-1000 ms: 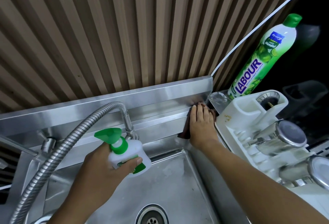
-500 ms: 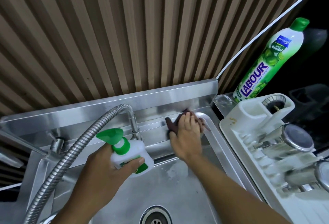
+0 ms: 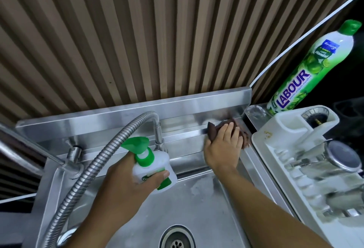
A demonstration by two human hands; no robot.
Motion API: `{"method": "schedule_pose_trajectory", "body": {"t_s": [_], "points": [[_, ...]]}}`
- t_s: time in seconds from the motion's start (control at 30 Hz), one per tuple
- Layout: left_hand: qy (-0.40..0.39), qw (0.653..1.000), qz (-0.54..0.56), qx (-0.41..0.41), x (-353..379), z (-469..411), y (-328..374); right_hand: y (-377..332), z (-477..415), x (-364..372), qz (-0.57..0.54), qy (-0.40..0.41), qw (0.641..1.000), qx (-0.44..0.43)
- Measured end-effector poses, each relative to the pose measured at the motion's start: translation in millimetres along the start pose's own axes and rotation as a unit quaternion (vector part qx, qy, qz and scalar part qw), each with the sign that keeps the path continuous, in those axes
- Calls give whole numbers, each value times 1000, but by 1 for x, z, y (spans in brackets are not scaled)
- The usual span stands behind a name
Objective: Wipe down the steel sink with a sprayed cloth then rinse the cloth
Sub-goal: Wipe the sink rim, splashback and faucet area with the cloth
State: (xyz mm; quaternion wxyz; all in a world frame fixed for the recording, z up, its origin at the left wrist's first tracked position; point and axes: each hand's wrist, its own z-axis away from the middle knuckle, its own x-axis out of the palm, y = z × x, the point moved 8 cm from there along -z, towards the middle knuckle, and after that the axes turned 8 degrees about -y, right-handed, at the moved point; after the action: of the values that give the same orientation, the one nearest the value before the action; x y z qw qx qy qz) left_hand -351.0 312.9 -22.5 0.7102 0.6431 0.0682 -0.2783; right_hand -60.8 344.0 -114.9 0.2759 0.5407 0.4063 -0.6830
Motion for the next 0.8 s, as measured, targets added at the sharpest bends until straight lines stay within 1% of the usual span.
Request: {"method": "schedule_pose_trajectory", "body": {"t_s": [0.07,0.13,0.27,0.4,0.5,0.53,0.57,0.63,0.7,0.8], "points": [[3,1000,5,-3,-1,0,-1,-31,14,5,-14,8,998,-67],[9,1000,6,-4,-3,0,-2,-59,32,14,7,-1,989,-146],[16,1000,7,-4,-3,0,-2,-88,47,21,19,-4,971,-237],[21,1000,-5,-5,-2,0,-1,-112,49,19,-20,-19,932,-362],[23,1000,0,-8,-1,0,-1,-103,58,21,-24,-45,906,-419],[21,1000,6,-8,0,0,0,-93,63,23,-10,-55,908,-415],[20,1000,8,-4,1,0,1,-79,67,26,12,-57,918,-392],[19,1000,4,-2,3,-1,4,-40,64,26,51,-39,953,-294],[17,1000,-1,-1,4,-1,4,-6,58,18,63,-18,977,-201],[15,1000,6,-4,4,-4,0,10,43,11,77,-9,985,-157]]}}
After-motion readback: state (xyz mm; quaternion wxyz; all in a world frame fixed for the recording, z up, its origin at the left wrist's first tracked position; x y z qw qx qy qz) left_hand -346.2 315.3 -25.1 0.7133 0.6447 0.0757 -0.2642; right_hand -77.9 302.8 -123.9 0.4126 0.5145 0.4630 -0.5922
